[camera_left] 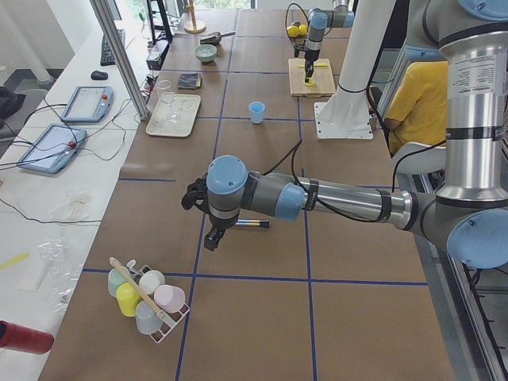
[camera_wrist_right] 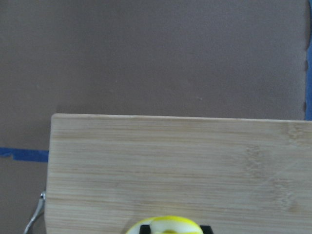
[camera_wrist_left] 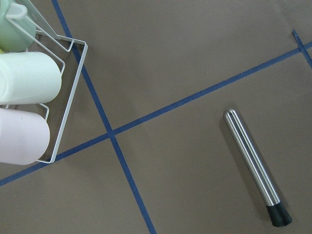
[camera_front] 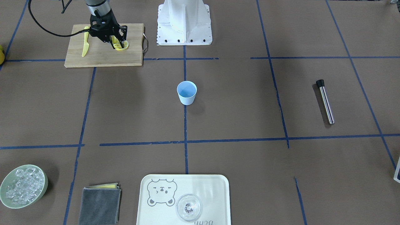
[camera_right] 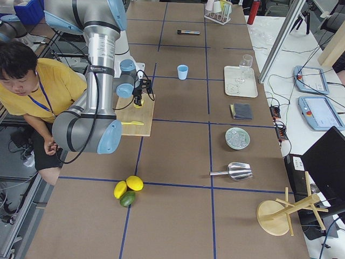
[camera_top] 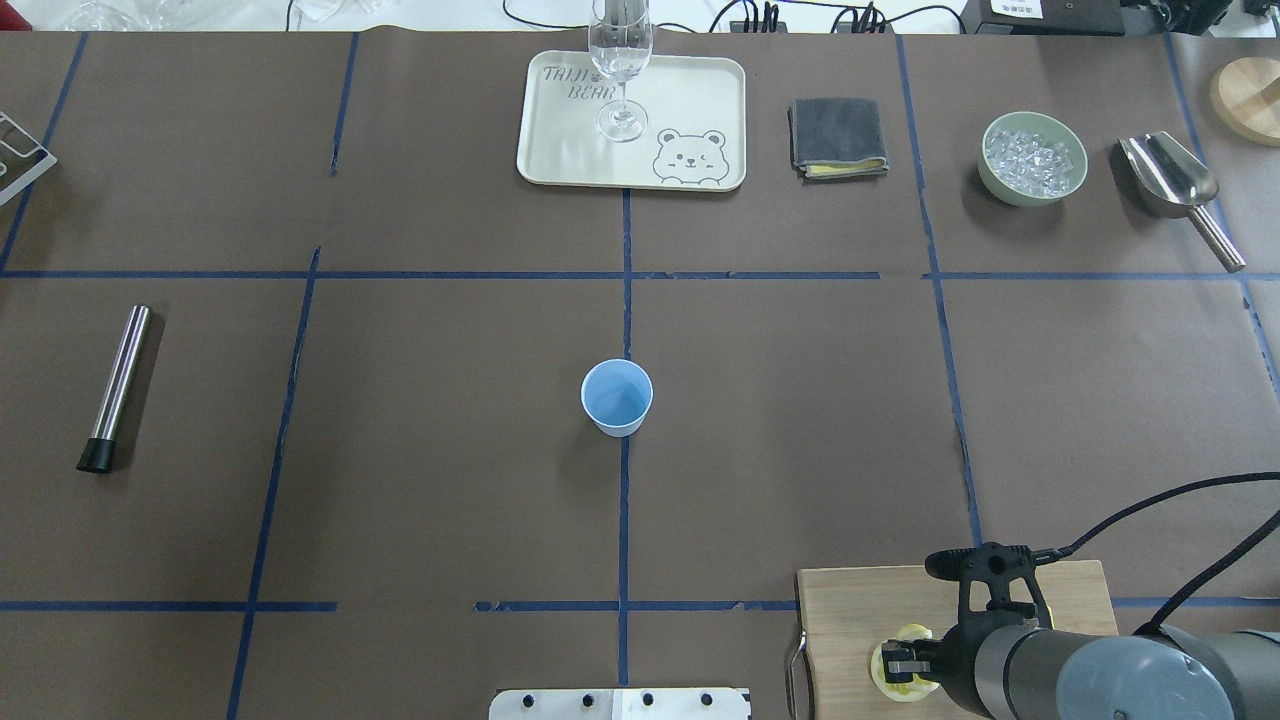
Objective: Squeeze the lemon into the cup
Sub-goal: 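Lower the right gripper onto the lemon slice on the board and grasp, then lift the lemon slice with the right gripper and carry it over the blue cup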
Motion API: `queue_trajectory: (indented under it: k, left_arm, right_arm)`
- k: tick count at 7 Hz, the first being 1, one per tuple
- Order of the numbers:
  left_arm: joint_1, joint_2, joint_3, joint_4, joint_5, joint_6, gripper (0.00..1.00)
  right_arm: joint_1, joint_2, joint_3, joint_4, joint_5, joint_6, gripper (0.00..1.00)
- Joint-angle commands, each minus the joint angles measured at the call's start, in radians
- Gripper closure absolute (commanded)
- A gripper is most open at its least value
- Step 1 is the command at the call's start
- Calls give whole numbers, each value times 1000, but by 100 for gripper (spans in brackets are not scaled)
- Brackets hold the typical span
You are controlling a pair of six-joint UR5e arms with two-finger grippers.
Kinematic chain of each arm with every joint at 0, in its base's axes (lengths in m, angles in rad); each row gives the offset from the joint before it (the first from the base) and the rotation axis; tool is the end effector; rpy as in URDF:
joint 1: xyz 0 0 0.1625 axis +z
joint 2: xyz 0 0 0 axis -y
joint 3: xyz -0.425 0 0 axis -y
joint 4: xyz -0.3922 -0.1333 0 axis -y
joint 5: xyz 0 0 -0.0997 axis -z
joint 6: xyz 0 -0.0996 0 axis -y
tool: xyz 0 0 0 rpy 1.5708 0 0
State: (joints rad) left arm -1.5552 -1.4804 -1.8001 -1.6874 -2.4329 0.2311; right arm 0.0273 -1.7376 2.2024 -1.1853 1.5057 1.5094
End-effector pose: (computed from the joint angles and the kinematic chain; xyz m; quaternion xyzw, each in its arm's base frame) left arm -0.0505 -0.4637 0.5690 0.1597 0.3996 0.1637 0.8877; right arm -0.4165 -0.1512 0.3965 0.0479 -0.4105 -0.0021 0.9106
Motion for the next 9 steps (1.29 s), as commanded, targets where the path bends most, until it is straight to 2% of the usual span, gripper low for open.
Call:
queue_trajectory:
  k: [1,2,4,5,6,8,9]
  left_arm:
    - [0,0,1,0,0,1,0]
    - [0,0,2,0,0,1,0]
    - [1,0,2,0,0,-1,0]
    - [1,0,2,0,0,-1,0]
    - [0,0,2,0,0,-1,0]
    - [1,0,-1,0,0,4,0]
    - [0,0,1,0,0,4,0]
  right_arm:
    - [6,-11,22,0,1,2,58]
    - [13,-34,52,0,2,0,58]
    - [58,-13,77,0,17,0,58]
    - [100,47,74,-8,68,0,58]
    - [184,173,60,-113,140,-2,58]
    - [308,578,-60,-407,235,-2,58]
    - [337,681,-135,-443,238,-6,57]
